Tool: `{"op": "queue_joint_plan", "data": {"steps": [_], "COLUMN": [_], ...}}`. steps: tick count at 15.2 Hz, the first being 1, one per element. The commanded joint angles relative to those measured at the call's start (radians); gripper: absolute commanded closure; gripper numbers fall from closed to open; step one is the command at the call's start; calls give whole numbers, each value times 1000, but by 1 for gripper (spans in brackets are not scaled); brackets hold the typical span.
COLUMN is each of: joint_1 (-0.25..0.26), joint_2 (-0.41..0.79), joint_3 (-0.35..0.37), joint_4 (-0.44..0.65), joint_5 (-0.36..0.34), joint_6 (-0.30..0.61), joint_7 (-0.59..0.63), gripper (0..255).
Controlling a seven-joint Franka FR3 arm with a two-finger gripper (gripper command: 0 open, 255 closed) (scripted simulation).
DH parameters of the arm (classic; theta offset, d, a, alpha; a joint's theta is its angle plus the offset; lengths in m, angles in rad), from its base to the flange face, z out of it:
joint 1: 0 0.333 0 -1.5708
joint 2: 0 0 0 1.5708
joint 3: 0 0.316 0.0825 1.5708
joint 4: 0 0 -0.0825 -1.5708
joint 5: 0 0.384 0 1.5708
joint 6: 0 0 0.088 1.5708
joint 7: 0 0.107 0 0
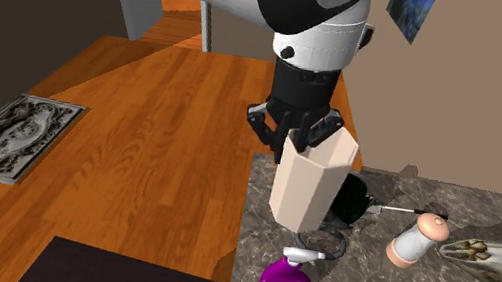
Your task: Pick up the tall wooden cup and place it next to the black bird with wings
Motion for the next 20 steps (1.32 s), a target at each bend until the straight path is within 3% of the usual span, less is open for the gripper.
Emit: {"op": "queue_joint_plan", "data": {"steps": [1,14,20], "joint_1": [-19,-187,-199], "joint_2": [-67,-475,-494], "joint_3": [-7,-93,-115], "joint_4": [-53,-263,-351], "joint_5": [-23,-192,-214], "joint_6": [-10,-180,-112], "joint_7": [-15,-191,-185], "gripper": [255,255,255]}}
